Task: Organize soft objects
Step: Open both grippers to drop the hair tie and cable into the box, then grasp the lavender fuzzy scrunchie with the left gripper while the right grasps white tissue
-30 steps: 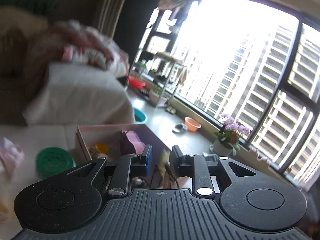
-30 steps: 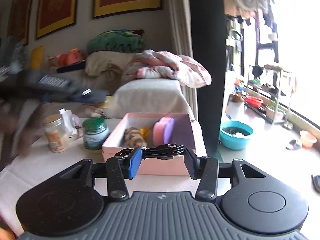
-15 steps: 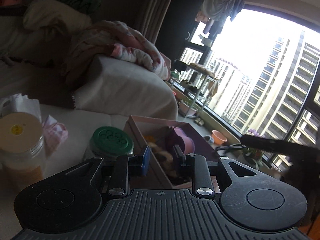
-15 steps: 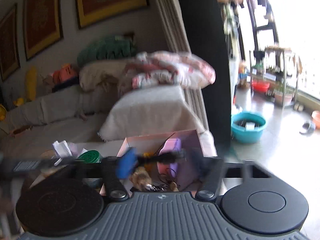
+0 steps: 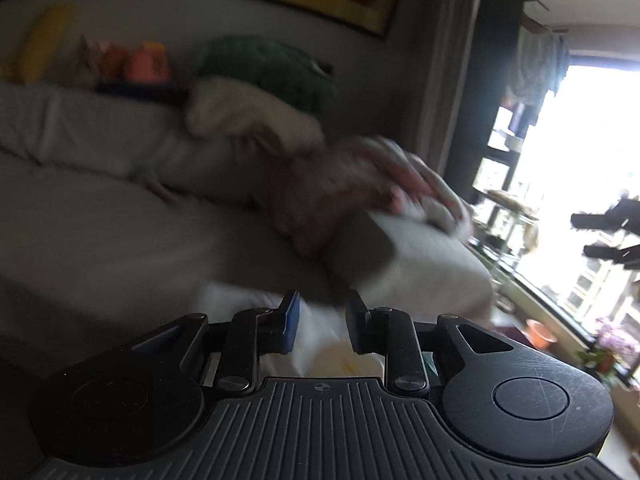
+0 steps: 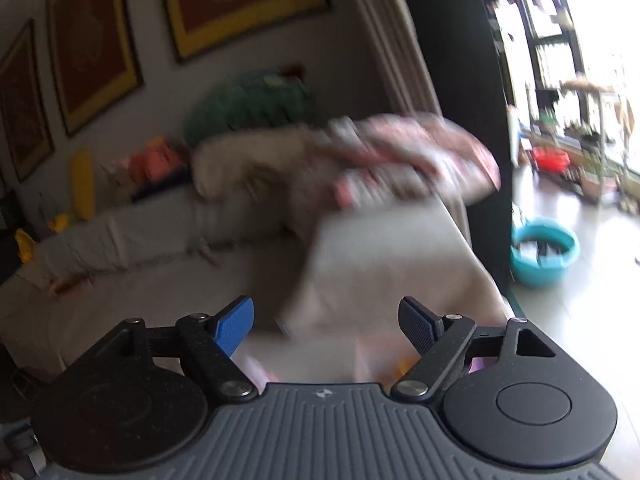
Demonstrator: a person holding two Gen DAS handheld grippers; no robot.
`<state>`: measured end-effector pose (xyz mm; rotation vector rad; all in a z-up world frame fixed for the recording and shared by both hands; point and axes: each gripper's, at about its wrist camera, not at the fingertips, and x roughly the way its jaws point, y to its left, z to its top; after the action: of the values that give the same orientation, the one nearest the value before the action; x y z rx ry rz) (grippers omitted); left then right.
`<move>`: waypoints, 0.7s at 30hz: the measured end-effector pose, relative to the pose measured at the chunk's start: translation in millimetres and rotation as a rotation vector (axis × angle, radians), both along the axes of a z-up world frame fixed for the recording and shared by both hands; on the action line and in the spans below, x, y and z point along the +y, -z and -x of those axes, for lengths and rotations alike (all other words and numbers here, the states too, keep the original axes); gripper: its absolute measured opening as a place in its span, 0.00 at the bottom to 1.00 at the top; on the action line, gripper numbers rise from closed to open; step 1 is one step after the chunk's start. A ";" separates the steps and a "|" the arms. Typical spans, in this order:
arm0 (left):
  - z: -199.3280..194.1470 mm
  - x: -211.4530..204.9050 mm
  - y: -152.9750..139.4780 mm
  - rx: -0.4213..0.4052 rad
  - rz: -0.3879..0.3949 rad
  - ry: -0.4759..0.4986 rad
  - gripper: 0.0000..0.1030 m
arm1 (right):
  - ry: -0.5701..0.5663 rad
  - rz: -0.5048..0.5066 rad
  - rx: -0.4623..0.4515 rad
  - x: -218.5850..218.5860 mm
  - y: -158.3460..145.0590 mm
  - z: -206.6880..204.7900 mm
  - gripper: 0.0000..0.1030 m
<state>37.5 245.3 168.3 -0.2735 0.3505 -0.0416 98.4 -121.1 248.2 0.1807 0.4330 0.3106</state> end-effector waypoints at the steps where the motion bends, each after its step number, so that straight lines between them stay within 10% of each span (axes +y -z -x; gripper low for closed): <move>1: -7.6 7.4 -19.4 0.004 -0.041 -0.027 0.27 | -0.002 -0.016 -0.034 12.2 -20.2 -4.4 0.79; 5: -53.6 29.3 -66.3 0.122 -0.085 -0.018 0.27 | -0.032 -0.072 -0.125 46.3 -83.8 -19.2 0.79; 10: -92.0 40.3 -52.7 0.234 -0.046 0.105 0.27 | -0.185 0.031 -0.049 88.0 -89.0 -56.5 0.79; 21: -115.0 56.7 38.4 0.338 -0.004 0.194 0.27 | -0.372 0.271 0.700 222.6 87.2 -180.2 0.79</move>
<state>152.4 302.0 130.0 -0.2412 0.7123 -0.1870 278.6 101.5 161.0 -0.0675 1.2012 0.5492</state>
